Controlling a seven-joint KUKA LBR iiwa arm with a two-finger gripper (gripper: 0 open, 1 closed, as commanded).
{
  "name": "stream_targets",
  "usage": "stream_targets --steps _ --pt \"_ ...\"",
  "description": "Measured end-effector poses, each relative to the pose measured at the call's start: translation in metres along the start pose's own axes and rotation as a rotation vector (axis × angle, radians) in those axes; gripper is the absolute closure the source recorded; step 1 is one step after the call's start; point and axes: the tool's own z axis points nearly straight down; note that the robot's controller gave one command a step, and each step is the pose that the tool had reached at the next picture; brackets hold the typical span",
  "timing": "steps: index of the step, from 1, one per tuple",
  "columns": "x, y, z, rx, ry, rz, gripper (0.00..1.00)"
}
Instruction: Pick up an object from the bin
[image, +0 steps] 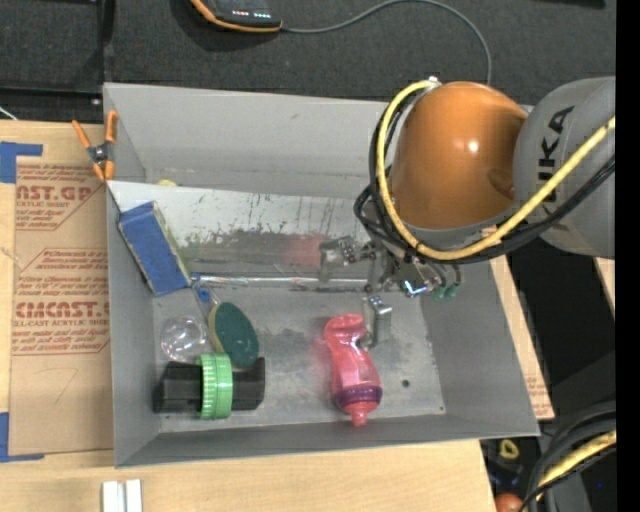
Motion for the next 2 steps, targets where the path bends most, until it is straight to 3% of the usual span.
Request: stream_targets --steps 1,2 --pt "0.003 0.024 0.089 -0.001 0.002 0.115 0.0" --pt "-0.012 0.056 0.061 0.003 -0.015 -0.023 0.0"
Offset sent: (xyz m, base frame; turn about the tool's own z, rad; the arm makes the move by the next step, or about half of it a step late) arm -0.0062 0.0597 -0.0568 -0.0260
